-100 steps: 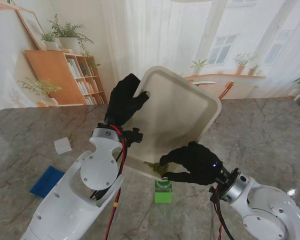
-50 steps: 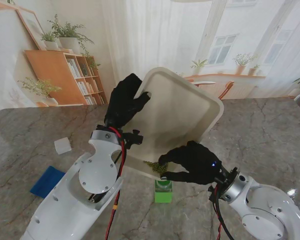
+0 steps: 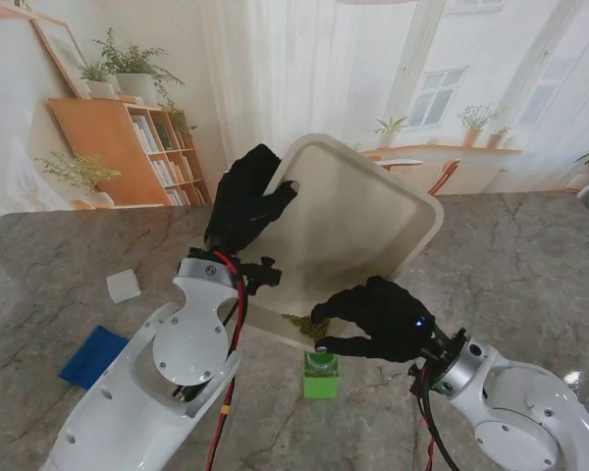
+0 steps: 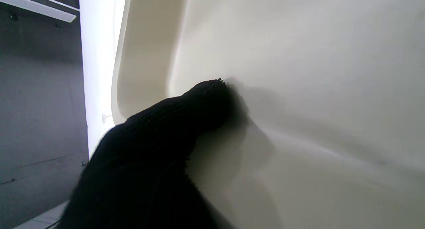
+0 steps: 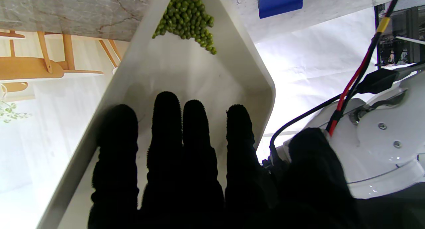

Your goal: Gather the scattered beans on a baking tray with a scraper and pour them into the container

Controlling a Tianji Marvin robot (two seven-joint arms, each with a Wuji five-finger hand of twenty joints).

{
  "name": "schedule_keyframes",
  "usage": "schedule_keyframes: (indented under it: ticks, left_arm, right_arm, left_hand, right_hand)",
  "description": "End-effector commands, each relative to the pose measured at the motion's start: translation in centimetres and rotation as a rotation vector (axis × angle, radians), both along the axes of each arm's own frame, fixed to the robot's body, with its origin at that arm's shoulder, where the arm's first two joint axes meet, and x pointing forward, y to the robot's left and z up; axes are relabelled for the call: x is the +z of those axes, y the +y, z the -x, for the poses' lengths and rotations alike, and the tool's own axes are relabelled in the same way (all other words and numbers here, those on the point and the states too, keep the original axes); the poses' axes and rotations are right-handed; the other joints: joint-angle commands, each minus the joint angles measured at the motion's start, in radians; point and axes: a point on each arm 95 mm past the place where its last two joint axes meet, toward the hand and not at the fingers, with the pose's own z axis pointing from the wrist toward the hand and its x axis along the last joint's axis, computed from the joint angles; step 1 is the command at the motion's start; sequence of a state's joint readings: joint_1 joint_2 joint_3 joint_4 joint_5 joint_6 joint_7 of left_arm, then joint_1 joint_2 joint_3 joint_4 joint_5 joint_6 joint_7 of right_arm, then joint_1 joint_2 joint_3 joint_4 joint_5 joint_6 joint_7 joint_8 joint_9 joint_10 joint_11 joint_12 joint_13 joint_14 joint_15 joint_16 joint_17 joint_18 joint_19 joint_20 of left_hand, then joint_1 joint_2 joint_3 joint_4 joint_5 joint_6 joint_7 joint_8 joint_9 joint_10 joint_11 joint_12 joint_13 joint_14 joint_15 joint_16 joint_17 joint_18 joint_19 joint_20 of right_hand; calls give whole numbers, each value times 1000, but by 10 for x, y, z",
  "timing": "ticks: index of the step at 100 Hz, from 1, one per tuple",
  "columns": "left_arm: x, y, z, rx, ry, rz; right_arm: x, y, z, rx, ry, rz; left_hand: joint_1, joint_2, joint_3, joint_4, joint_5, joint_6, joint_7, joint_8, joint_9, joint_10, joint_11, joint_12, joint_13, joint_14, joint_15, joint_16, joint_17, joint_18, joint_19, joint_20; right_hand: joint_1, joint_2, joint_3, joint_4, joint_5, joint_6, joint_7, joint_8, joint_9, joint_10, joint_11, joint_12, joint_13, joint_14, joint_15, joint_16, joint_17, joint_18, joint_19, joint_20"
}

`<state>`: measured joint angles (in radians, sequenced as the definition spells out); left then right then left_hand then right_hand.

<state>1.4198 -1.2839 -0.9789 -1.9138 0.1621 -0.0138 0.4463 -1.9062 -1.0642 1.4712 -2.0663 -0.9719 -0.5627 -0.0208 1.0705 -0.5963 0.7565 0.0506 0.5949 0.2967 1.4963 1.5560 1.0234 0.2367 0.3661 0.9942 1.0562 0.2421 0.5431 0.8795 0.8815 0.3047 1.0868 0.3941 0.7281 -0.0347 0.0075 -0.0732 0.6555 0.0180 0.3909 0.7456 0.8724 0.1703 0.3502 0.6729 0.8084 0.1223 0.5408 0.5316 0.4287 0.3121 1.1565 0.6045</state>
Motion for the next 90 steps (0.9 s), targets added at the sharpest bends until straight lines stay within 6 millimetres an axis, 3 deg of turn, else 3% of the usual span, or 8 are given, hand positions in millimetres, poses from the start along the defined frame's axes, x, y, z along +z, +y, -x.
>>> schedule_keyframes:
  ticks: [1, 90]
  left_arm:
    - [6, -3, 5, -15, -20, 13]
    - [10, -4, 15, -40, -51, -2]
  right_arm:
    - [-2, -1, 0, -1, 8, 13]
    - [-3, 0, 1, 1, 13, 10]
  left_hand:
    - [59, 32, 84, 127, 20, -4, 21, 14, 64, -134, 50, 14, 57, -90, 30, 1, 80, -202, 134, 91]
    - [56, 30, 89, 131, 24, -5, 24, 14, 70, -134, 51, 14, 62, -90, 34, -1, 84, -202, 141, 91]
  right_hand:
    - [8, 45, -16, 35, -6, -12, -4, -17, -5, 0, -12, -10, 6, -9, -9, -3, -9, 26, -42, -13]
    - [8, 45, -16, 35, -6, -11, -4, -17, -5, -2, -12, -10, 6, -8, -9, -3, -9, 25, -42, -13]
